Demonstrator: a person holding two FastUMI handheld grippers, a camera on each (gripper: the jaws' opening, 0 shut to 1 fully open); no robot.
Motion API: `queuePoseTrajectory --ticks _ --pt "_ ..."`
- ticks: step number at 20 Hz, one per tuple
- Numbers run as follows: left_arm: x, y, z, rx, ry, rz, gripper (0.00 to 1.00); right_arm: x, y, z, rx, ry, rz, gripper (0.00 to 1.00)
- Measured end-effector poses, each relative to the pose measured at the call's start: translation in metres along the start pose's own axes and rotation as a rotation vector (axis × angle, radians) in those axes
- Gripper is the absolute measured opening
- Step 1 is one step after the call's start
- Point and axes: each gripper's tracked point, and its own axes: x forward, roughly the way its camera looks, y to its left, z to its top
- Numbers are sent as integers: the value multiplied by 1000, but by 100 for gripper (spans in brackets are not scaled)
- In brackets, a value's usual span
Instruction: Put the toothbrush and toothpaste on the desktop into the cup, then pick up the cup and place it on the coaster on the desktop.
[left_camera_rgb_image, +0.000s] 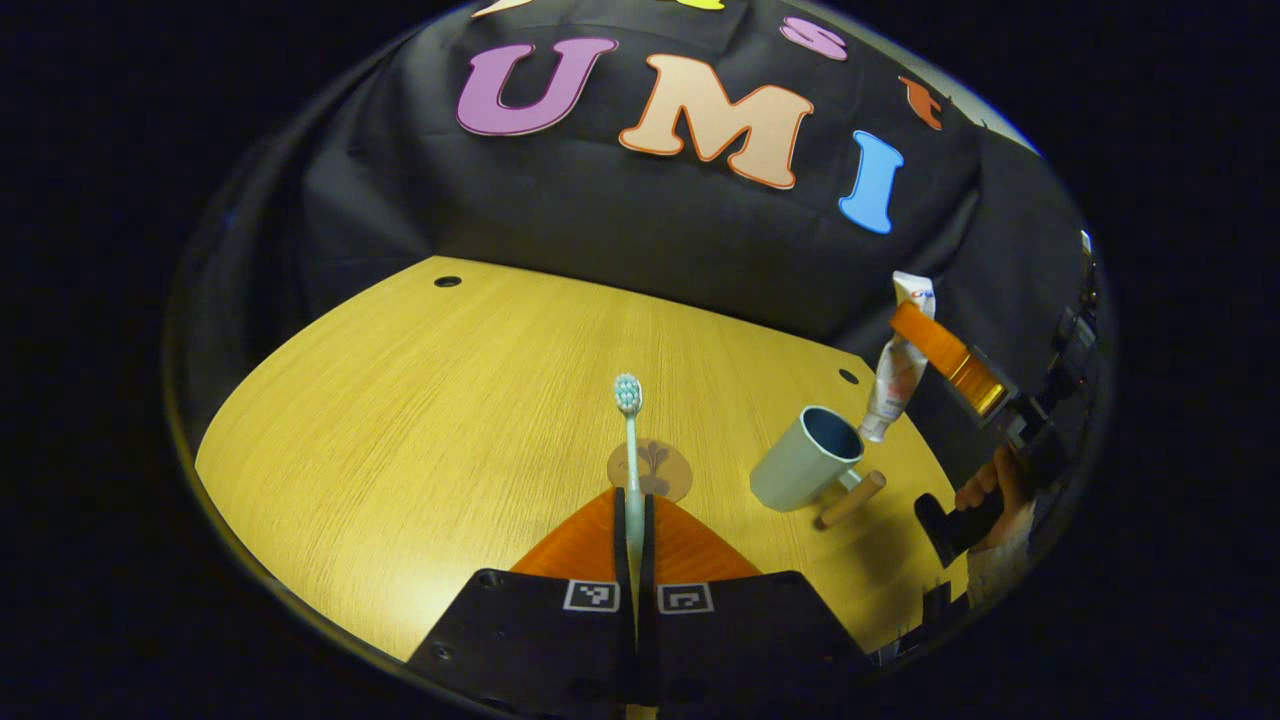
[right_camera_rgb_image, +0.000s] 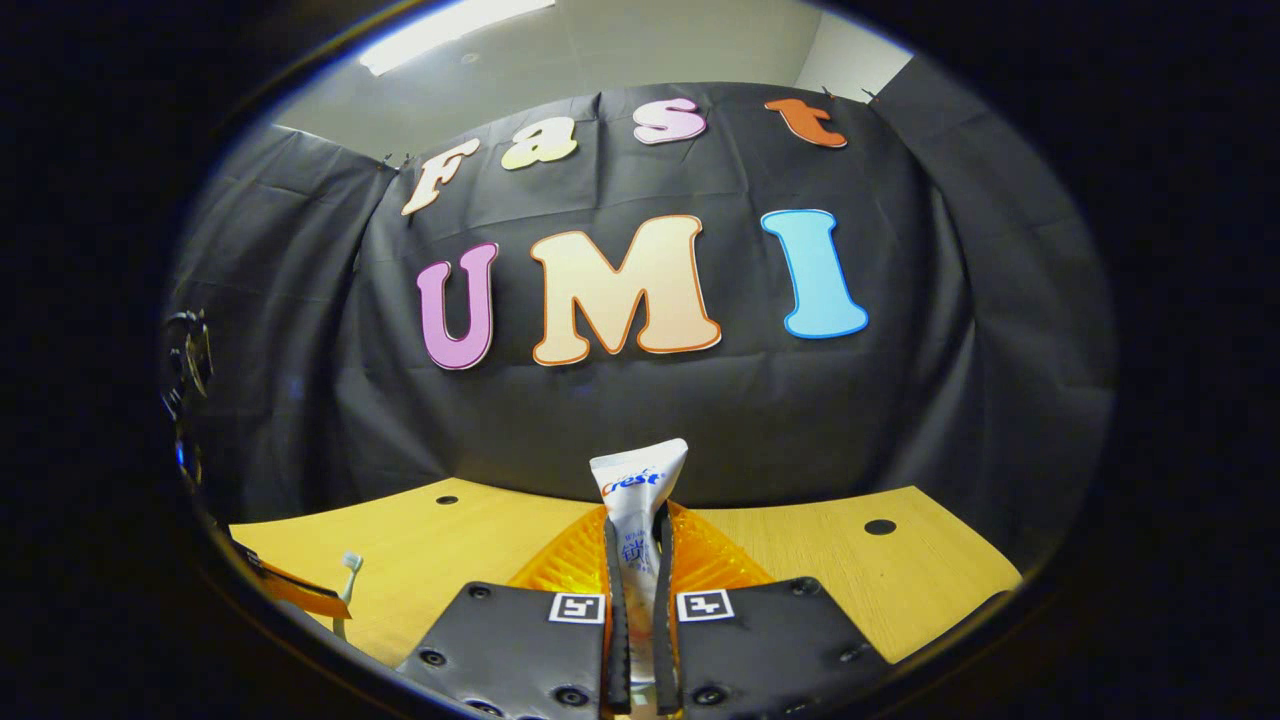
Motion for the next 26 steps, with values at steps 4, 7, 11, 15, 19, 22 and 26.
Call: queuePoseTrajectory --ticks 4,7,11,15,19,22,26 --pt "1 -7 5 -8 -42 -36 0 2 5 -19 -3 -6 -28 12" --pt "6 -9 4 -1 -50 -50 0 4 11 -37 -1 21 -35 12" --pt "6 -10 5 5 -46 -75 0 5 10 -55 -18 51 -57 12" --pt "10 -11 5 -2 -37 -91 0 1 9 -73 -6 104 -71 18" --pt "13 -14 3 5 -26 -113 0 -6 14 -85 -8 129 -66 27" --pt "15 -16 6 11 -22 -127 0 -10 14 -80 -5 115 -75 52" --pt "18 -25 13 30 -29 -160 0 -18 5 -57 -27 46 -114 100"
